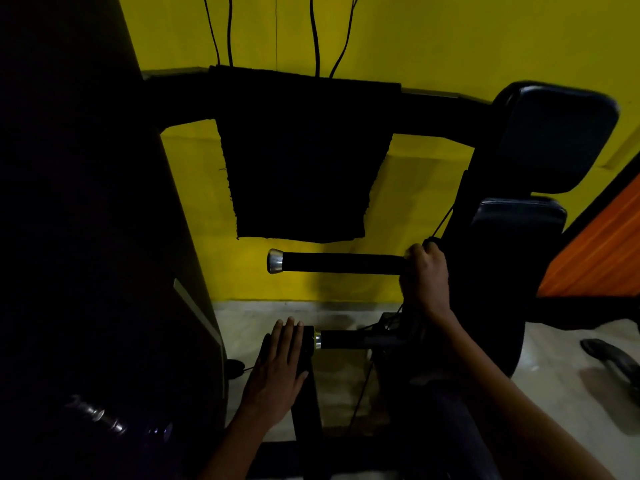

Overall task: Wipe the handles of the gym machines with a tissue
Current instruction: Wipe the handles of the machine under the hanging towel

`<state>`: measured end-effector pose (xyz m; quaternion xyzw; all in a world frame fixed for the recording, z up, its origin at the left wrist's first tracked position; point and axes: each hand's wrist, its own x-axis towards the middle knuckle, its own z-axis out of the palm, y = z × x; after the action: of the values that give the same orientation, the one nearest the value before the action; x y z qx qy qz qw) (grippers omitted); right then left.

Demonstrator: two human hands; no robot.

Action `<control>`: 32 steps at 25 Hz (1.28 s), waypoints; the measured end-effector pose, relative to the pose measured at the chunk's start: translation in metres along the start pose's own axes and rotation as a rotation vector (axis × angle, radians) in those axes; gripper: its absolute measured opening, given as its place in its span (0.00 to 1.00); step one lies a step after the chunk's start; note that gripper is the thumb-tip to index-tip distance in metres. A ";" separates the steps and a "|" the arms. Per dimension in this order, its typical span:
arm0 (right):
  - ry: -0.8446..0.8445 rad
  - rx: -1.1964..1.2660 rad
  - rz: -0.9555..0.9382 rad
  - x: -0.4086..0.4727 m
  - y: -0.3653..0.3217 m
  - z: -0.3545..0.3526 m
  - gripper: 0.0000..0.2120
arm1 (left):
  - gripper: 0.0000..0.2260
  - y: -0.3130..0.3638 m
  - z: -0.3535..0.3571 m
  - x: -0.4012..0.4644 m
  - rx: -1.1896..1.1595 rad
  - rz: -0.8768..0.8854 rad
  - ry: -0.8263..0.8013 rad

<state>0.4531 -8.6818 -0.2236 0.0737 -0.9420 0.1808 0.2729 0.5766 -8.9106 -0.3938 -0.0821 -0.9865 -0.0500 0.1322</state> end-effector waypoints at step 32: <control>-0.098 0.129 -0.632 -0.011 -0.100 0.049 0.11 | 0.33 -0.005 0.001 -0.004 -0.015 0.015 0.031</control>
<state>0.4620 -8.7922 -0.2381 0.3882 -0.8712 0.1427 0.2645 0.5796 -8.9160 -0.3966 -0.0895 -0.9834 -0.0578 0.1470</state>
